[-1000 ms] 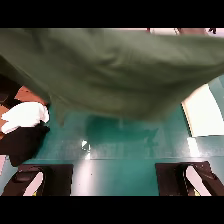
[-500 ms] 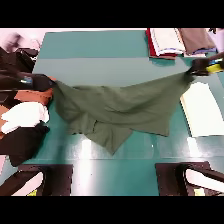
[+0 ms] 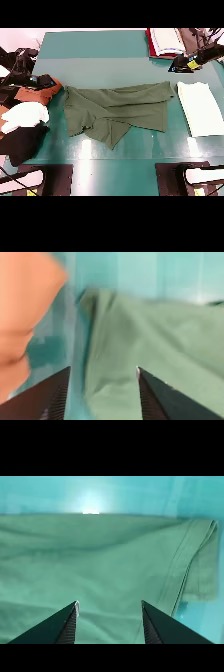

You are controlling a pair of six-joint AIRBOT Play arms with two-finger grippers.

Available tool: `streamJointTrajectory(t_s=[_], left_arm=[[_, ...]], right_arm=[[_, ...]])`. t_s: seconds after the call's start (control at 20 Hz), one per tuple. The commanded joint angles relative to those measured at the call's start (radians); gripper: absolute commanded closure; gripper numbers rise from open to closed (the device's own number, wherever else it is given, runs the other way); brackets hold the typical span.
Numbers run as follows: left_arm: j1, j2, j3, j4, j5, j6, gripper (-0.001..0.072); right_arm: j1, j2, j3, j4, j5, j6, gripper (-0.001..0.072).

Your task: Fold the shirts.

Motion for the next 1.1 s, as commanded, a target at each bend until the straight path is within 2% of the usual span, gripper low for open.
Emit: streamJointTrajectory(t_s=[0.0,0.1,0.25,0.45,0.6,0.7,0.8,0.9,0.95,1.05], left_arm=[[0.051,-0.016,-0.059,-0.001,-0.069,0.048,0.0209],[0.051,-0.017,-0.152,-0.020,-0.018,0.058,0.0209],[0.051,-0.017,-0.273,-0.097,0.060,0.150,0.0210],[0.026,-0.019,-0.319,-0.136,0.106,0.180,0.0210],[-0.050,-0.056,-0.318,-0.128,0.164,0.156,0.0209],[-0.082,-0.094,-0.318,-0.129,0.169,0.116,0.0209],[-0.095,-0.100,-0.315,-0.136,0.156,0.114,0.0221],[-0.092,-0.099,-0.277,-0.134,0.087,0.093,0.0621],[-0.092,-0.095,-0.251,-0.124,0.051,0.093,0.0682],[-0.092,-0.068,-0.200,-0.124,0.006,0.093,0.0682]], right_arm=[[0.000,0.036,0.014,0.010,0.076,-0.016,0.0265],[0.006,0.047,0.014,0.011,0.099,-0.016,0.0265],[0.005,0.050,0.014,0.032,0.115,-0.015,0.0269],[0.006,0.050,0.014,0.054,0.111,-0.014,0.0269],[0.008,0.051,0.014,0.054,0.113,-0.014,0.0269],[0.007,0.052,0.014,0.054,0.130,-0.014,0.0269],[0.008,0.055,0.014,0.053,0.132,-0.014,0.0269],[-0.001,0.079,-0.006,0.046,0.123,-0.014,0.0270],[-0.011,0.107,-0.050,0.046,0.112,-0.014,0.0270],[-0.056,0.182,-0.199,0.045,0.097,-0.014,0.0270]])
